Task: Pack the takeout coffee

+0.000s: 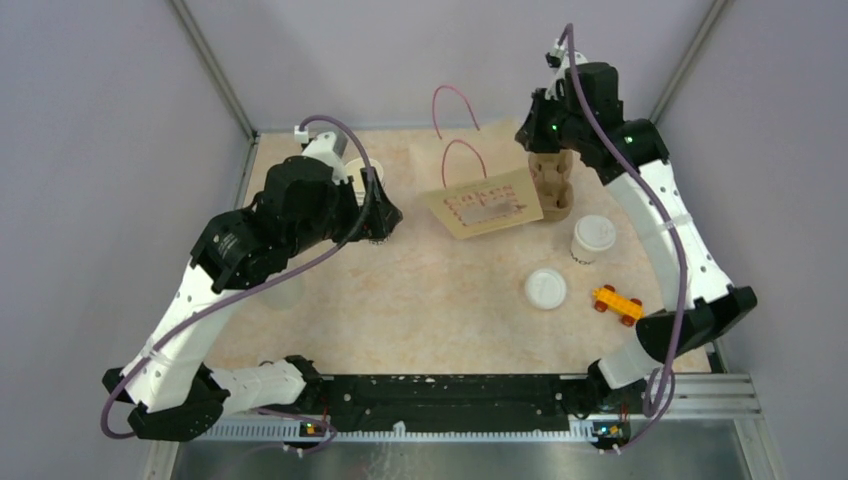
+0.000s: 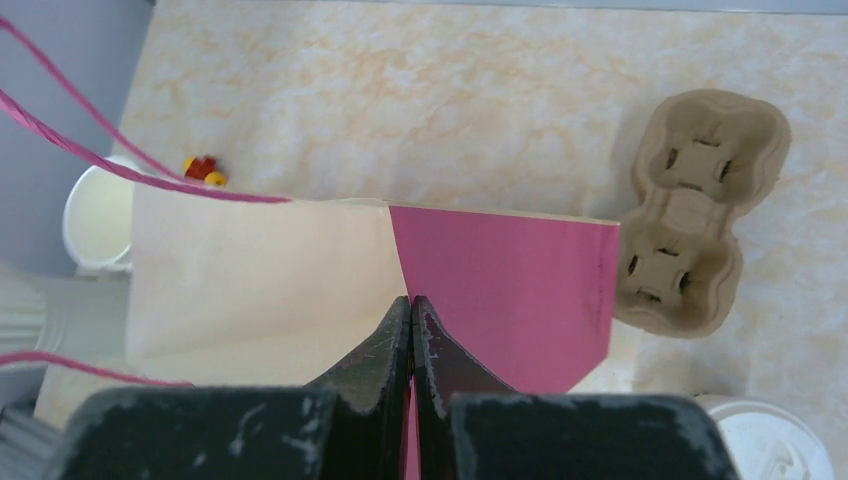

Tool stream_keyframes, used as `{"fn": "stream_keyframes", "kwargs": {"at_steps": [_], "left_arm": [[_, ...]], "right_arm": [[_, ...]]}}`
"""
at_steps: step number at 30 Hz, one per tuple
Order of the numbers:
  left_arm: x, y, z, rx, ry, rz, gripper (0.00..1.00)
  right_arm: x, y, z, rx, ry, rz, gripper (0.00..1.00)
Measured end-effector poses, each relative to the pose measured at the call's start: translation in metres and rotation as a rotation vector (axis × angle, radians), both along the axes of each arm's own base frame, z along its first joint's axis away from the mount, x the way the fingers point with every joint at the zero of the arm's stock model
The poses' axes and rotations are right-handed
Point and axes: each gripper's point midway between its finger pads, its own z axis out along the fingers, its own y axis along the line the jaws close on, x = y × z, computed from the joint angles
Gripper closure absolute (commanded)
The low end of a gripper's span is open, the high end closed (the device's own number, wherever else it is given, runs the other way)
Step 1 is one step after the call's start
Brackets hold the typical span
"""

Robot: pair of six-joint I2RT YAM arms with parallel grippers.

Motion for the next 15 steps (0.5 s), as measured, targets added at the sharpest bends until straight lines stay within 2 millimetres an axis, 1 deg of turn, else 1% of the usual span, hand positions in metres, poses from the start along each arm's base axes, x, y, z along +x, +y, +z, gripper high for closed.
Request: {"fn": "stream_keyframes", "kwargs": {"at_steps": [2, 5, 8, 11, 12, 15], "left_arm": [[0.002, -0.002, 0.007, -0.013, -0.002, 0.004, 0.12], [0.004, -0.005, 0.007, -0.01, 0.006, 0.005, 0.12], [0.003, -0.006, 0.001, 0.013, 0.023, -0.009, 0.11], [0.001, -0.008, 0.0, 0.027, 0.017, -0.051, 0.08], [-0.001, -0.01, 0.001, 0.032, 0.012, -0.075, 0.07], [-0.009, -0.015, 0.004, 0.032, -0.007, -0.158, 0.03]], "right_arm": [[-0.021, 0.003, 0.005, 0.024, -0.006, 0.064, 1.0], [-0.047, 0.01, 0.002, 0.046, 0.003, 0.17, 1.0], [-0.072, 0.023, -0.017, 0.05, 0.032, 0.301, 1.0], [-0.095, 0.037, -0.041, 0.053, 0.072, 0.428, 1.0], [-0.1, 0.041, -0.048, 0.06, 0.086, 0.46, 1.0], [-0.108, 0.05, -0.06, 0.079, 0.112, 0.521, 1.0]]}}
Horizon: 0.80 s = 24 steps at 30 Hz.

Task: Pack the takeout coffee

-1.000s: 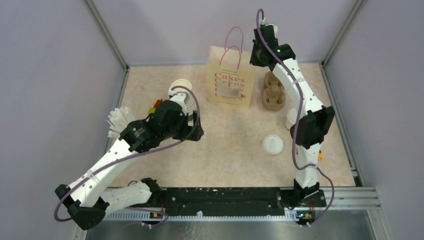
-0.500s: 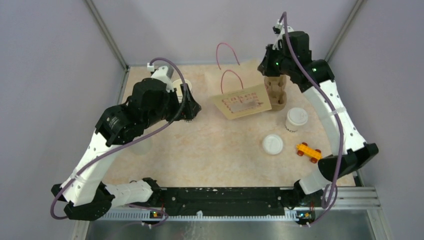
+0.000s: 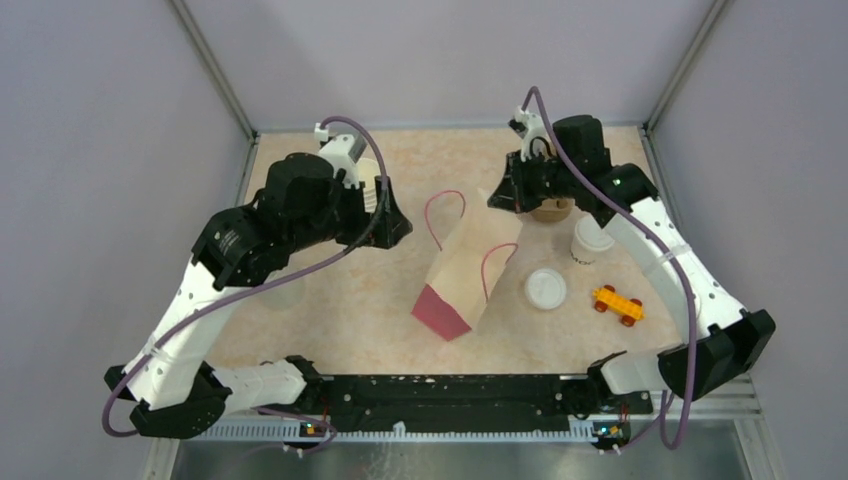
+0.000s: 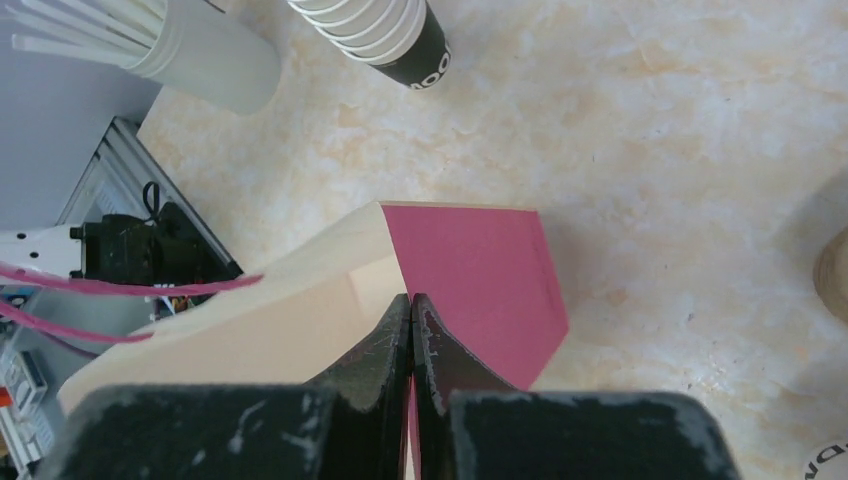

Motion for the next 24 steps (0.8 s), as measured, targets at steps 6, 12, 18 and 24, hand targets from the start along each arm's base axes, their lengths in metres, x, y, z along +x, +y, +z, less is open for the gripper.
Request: {"fn": "stream_keyframes", "kwargs": {"at_steps": [6, 12, 18, 24], "left_arm": [[-0.016, -0.01, 0.01, -0.039, -0.06, -0.145, 0.01], [-0.012, -0.023, -0.017, -0.024, -0.053, -0.202, 0.01], [0.009, -0.021, -0.044, 0.041, -0.03, -0.124, 0.01], [0.024, -0.014, -0.026, 0.056, -0.078, -0.044, 0.01]], "right_arm": [[0.001, 0.012, 0.001, 0.016, -0.03, 0.058, 0.83], [0.017, 0.022, -0.002, -0.006, -0.057, 0.077, 0.63], [0.029, 0.023, 0.016, 0.013, -0.079, 0.015, 0.44], [0.045, -0.003, 0.041, 0.03, -0.116, -0.226, 0.41]]}}
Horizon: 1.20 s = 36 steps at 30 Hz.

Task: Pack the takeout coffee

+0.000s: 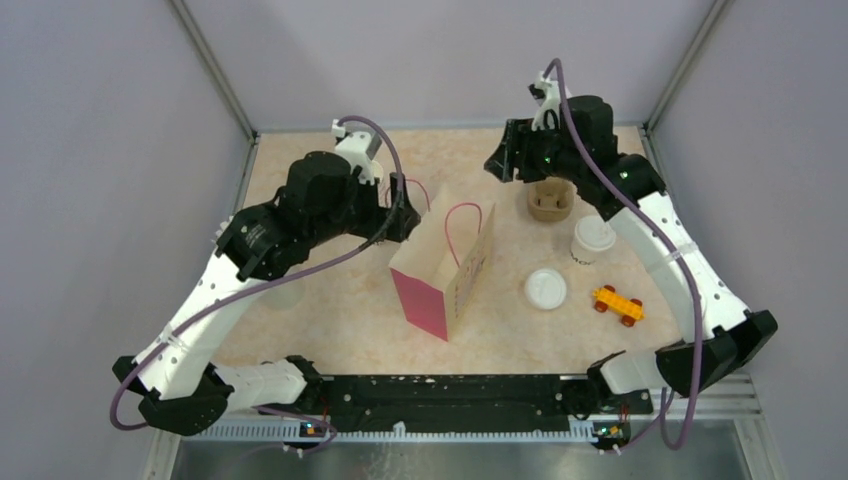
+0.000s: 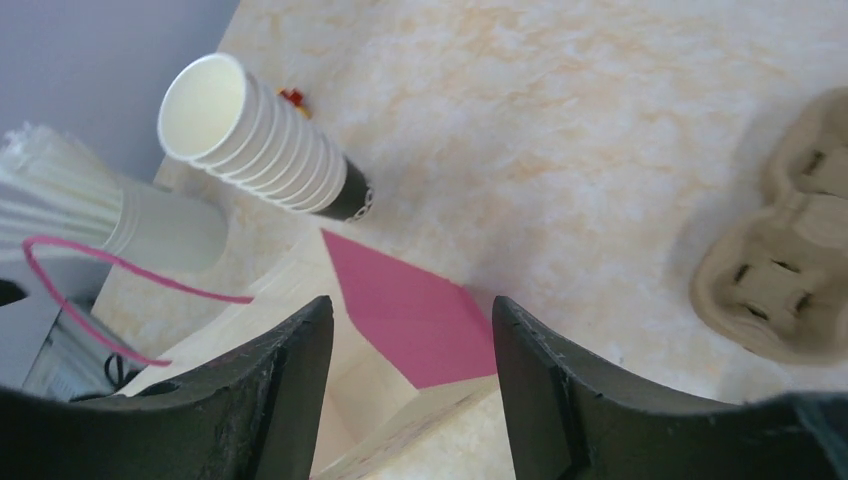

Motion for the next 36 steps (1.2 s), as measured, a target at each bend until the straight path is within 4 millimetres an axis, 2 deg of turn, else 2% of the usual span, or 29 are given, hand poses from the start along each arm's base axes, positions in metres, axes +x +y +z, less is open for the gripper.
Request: {"fn": "stream_keyframes", "kwargs": {"at_steps": [4, 6, 10, 12, 18, 22, 25, 30, 32, 33, 36], "left_arm": [[0.004, 0.002, 0.033, -0.036, -0.046, 0.025, 0.01], [0.004, 0.003, 0.039, -0.044, -0.056, 0.03, 0.01], [0.002, 0.014, 0.031, 0.003, -0.033, 0.061, 0.01], [0.001, 0.017, 0.025, 0.029, -0.019, 0.07, 0.01], [0.001, 0.018, 0.012, 0.072, 0.019, 0.065, 0.01], [0.005, 0.016, -0.005, 0.101, 0.044, 0.062, 0.03], [0.009, 0.014, -0.015, 0.123, 0.043, 0.054, 0.1], [0.022, 0.01, -0.023, 0.122, 0.024, 0.045, 0.25], [0.028, 0.007, -0.024, 0.106, 0.02, 0.038, 0.35], [0.032, 0.005, -0.025, 0.099, 0.022, 0.035, 0.44], [0.04, -0.001, -0.036, 0.092, 0.048, 0.028, 0.6]], "right_arm": [[0.014, -0.039, 0.012, -0.01, -0.034, -0.198, 0.43], [0.025, -0.064, 0.009, -0.033, -0.042, -0.292, 0.44], [0.05, -0.118, -0.027, -0.121, 0.012, -0.47, 0.44], [0.063, -0.135, -0.05, -0.182, 0.051, -0.517, 0.44], [0.096, -0.146, -0.131, -0.357, 0.195, -0.499, 0.47], [0.114, -0.15, -0.17, -0.417, 0.276, -0.484, 0.48], [0.13, -0.154, -0.181, -0.426, 0.303, -0.495, 0.48], [0.143, -0.154, -0.181, -0.418, 0.295, -0.5, 0.48], [0.145, -0.153, -0.18, -0.415, 0.291, -0.499, 0.43], [0.146, -0.153, -0.179, -0.416, 0.292, -0.498, 0.42], [0.149, -0.153, -0.18, -0.417, 0.288, -0.498, 0.4]]}}
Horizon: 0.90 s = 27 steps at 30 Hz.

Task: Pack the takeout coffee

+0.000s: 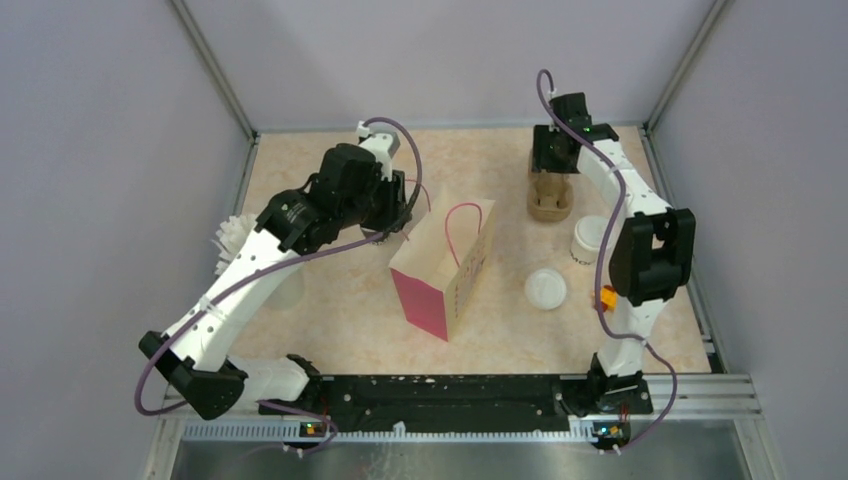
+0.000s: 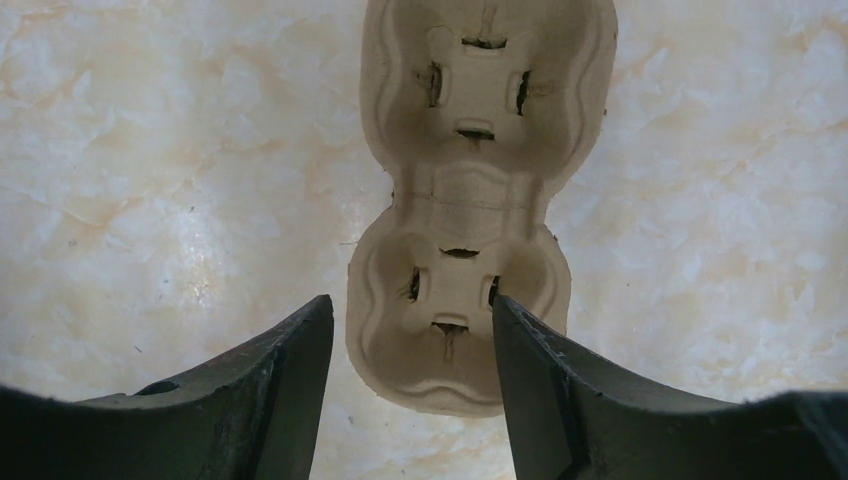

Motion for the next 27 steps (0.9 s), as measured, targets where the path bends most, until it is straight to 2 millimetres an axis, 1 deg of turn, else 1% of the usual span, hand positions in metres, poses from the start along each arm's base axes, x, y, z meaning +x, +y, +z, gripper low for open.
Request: {"fn": "stream_keyframes", "kwargs": {"at_steps": [4, 5, 8, 10, 12, 14, 16, 20, 21, 23, 27], "left_arm": [[-0.004, -0.005, -0.015, -0.014, 0.054, -0.024, 0.77], [-0.006, -0.008, -0.015, -0.027, 0.064, -0.029, 0.81], [-0.01, -0.015, -0.012, -0.094, 0.094, -0.019, 0.88], [-0.014, -0.018, -0.01, -0.169, 0.12, 0.015, 0.93], [-0.021, -0.021, -0.008, -0.27, 0.146, 0.058, 0.99], [-0.028, -0.021, -0.008, -0.361, 0.163, 0.094, 1.0], [-0.033, -0.019, -0.011, -0.433, 0.182, 0.133, 1.0], [-0.033, -0.016, -0.01, -0.536, 0.198, 0.215, 1.0], [-0.032, -0.016, -0.008, -0.552, 0.2, 0.227, 0.99], [-0.028, -0.018, -0.002, -0.586, 0.195, 0.242, 0.94], [-0.024, -0.023, 0.007, -0.65, 0.194, 0.255, 0.92]], "right_arm": [[0.001, -0.002, -0.003, 0.001, 0.01, 0.002, 0.4], [0.002, -0.002, -0.003, 0.005, 0.01, 0.002, 0.4], [0.006, -0.001, 0.0, 0.029, 0.014, 0.01, 0.38], [0.007, 0.001, 0.008, 0.055, 0.022, 0.013, 0.35], [0.01, 0.006, 0.023, 0.088, 0.007, 0.016, 0.33], [0.012, 0.01, 0.039, 0.115, -0.024, 0.018, 0.33], [0.01, 0.01, 0.051, 0.128, -0.047, 0.01, 0.34], [0.006, 0.01, 0.06, 0.135, -0.05, -0.002, 0.36], [0.004, 0.011, 0.061, 0.142, -0.042, 0.0, 0.36], [0.0, 0.016, 0.069, 0.164, -0.031, 0.008, 0.33], [-0.008, 0.028, 0.105, 0.221, -0.064, 0.01, 0.28]]}}
